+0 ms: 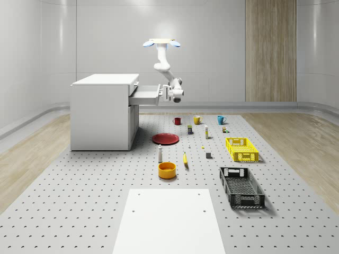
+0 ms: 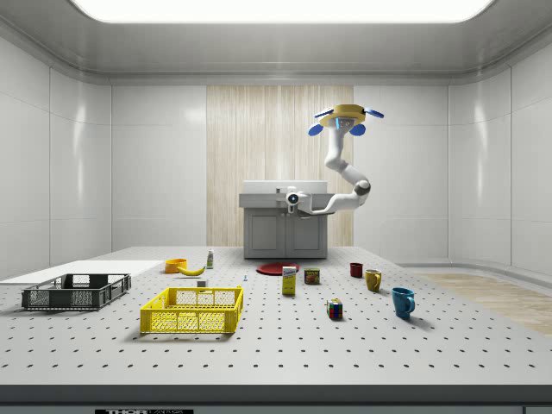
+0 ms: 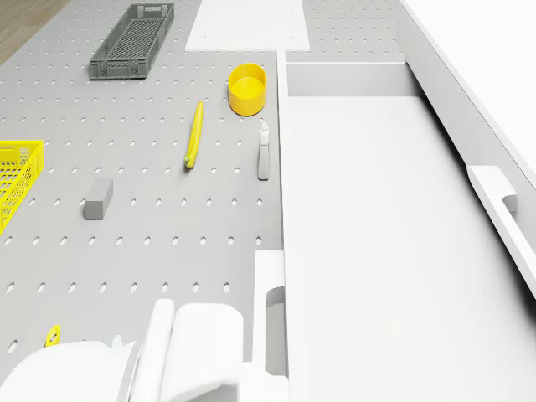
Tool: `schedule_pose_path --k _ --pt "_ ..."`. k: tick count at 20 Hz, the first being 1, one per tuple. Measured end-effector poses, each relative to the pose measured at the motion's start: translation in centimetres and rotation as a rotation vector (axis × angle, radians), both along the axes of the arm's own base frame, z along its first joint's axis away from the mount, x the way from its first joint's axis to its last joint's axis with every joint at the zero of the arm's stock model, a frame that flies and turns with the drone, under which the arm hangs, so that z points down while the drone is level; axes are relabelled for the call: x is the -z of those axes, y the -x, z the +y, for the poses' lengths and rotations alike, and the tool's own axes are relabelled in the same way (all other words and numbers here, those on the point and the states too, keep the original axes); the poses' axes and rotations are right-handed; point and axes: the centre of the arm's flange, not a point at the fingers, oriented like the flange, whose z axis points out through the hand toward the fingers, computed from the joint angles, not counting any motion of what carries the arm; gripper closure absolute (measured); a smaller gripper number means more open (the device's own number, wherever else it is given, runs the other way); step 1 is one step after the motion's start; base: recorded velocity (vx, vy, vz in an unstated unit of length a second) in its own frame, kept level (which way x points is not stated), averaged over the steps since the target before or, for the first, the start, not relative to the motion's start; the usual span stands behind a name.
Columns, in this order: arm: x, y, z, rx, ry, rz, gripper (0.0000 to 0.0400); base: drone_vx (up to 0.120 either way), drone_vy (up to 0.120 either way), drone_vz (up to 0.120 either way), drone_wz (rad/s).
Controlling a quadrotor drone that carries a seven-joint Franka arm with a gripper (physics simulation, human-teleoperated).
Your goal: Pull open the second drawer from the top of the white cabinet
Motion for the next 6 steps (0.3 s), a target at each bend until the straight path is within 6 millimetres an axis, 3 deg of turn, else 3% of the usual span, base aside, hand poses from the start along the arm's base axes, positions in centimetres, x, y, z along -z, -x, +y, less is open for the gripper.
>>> schedule_pose_path --k 6 --pt "0.25 -0.1 0.03 -0.001 0.0 -0.021 0.0102 0.0 0.0 0.0 0.0"
